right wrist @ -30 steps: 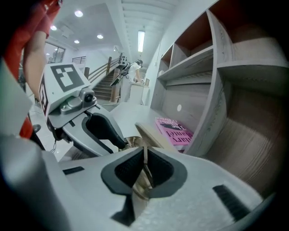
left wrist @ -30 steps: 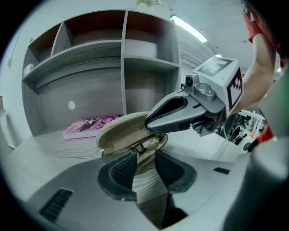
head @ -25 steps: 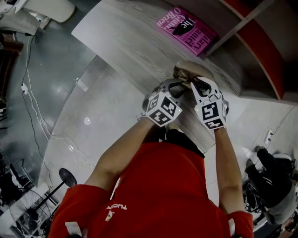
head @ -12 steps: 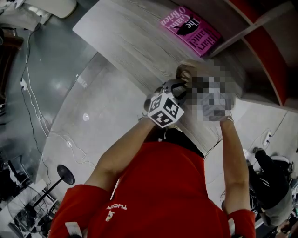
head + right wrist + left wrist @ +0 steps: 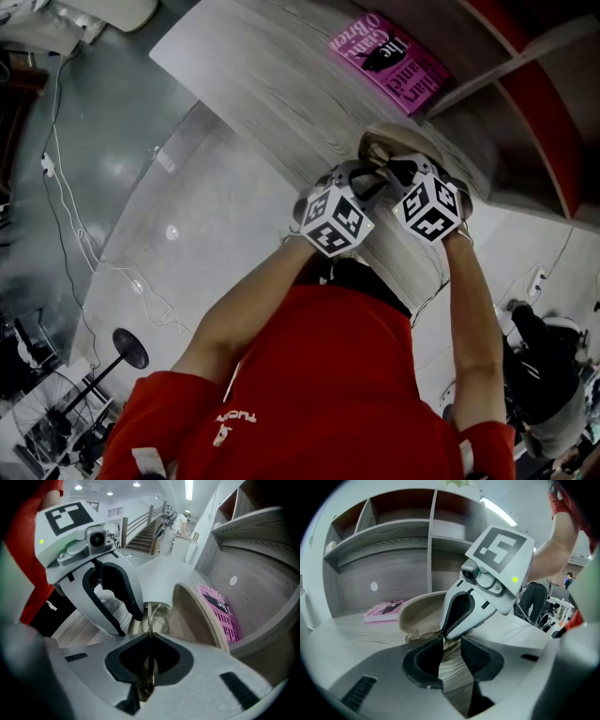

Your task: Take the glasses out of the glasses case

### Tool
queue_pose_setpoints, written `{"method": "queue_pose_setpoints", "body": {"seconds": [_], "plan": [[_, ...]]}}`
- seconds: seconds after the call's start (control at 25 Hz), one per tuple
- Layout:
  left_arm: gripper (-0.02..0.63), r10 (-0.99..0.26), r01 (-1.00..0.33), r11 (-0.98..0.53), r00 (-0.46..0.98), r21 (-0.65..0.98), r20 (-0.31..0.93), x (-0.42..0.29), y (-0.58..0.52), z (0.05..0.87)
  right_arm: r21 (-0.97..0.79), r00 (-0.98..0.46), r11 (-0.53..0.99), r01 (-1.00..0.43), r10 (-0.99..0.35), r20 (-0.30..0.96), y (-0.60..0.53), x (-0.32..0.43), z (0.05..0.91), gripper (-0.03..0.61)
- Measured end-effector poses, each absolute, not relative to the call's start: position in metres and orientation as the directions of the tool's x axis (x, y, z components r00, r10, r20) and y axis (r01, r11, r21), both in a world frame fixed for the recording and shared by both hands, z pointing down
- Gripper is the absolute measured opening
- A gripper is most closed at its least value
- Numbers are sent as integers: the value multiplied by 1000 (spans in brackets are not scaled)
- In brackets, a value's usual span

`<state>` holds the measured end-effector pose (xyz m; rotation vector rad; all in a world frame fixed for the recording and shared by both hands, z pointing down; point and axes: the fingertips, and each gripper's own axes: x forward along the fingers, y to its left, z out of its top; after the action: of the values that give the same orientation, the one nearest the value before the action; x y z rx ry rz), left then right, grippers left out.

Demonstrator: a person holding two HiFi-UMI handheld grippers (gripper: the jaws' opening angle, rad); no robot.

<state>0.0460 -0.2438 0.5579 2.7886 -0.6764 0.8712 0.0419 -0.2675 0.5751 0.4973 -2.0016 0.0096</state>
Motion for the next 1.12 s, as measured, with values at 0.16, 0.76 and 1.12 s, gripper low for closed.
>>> {"method": "queue_pose_setpoints", "body": {"seconds": [0.16, 0.76, 1.12], "plan": [[109, -378, -455, -890, 736, -3, 561, 46, -244, 555, 210, -396, 906, -368, -357, 846, -270, 42, 572, 20], [92, -459, -517, -855, 780, 25, 426, 28, -233, 508, 303, -488, 820, -485, -541, 685, -282, 42, 508, 17], [80, -535, -575, -812, 802, 100, 266, 17, -238, 443, 367, -491, 664, -651, -737, 464, -289, 50, 441, 17]]}}
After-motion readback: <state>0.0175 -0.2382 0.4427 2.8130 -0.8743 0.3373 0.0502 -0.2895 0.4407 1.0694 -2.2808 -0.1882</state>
